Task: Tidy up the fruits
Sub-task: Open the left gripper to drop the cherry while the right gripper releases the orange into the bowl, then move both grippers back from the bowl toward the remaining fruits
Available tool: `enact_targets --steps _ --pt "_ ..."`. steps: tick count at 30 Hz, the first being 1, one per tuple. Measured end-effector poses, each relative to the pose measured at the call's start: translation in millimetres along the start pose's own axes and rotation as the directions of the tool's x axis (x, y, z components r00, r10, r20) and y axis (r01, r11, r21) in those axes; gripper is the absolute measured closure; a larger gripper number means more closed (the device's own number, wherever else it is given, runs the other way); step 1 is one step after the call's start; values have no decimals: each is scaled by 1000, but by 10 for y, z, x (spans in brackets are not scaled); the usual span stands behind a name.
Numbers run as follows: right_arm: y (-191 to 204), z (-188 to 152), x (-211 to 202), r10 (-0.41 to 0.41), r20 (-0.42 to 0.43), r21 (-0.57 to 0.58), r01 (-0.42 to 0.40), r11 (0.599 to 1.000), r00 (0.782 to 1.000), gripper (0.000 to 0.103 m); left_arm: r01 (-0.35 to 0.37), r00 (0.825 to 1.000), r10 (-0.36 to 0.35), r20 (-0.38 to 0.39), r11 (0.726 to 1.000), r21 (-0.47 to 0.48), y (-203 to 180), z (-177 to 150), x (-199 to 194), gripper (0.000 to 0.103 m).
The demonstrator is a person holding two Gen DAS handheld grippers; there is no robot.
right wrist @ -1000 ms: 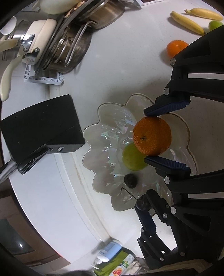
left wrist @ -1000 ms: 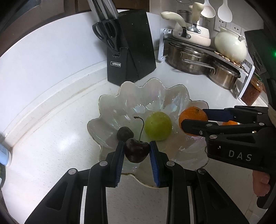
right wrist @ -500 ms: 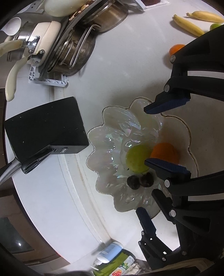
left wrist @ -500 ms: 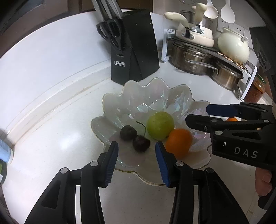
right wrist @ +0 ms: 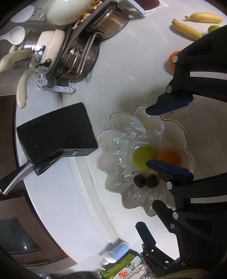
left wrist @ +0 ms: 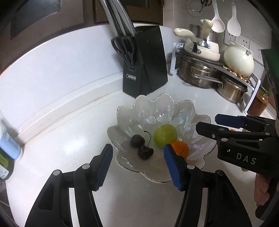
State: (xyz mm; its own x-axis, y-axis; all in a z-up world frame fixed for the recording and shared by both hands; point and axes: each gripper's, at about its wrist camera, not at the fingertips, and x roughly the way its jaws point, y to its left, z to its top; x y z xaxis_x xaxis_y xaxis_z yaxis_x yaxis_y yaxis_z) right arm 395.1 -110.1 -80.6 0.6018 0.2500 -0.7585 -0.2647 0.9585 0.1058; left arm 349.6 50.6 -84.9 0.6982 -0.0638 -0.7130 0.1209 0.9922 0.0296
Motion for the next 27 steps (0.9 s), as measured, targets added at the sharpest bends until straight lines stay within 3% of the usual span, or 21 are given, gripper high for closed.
enact_targets --steps 6,8,16,21,27 --pt "-29 -36 -195 -29 45 4 29 1000 999 49 -38 998 38 53 999 -3 -36 22 -212 35" --pt "-32 -49 -275 -37 64 5 37 999 997 41 -40 996 40 73 999 -3 -62 32 -295 34" --pt "-76 -108 -642 -81 151 21 78 997 985 32 -51 988 49 149 999 8 -202 68 -566 24" --pt "-168 -190 -934 -151 217 65 140 988 964 27 -43 977 38 208 999 23 -334 96 -747 20" --pt "-279 -280 -1283 -219 284 101 198 975 933 27 12 969 -25 247 999 53 -540 144 -890 20"
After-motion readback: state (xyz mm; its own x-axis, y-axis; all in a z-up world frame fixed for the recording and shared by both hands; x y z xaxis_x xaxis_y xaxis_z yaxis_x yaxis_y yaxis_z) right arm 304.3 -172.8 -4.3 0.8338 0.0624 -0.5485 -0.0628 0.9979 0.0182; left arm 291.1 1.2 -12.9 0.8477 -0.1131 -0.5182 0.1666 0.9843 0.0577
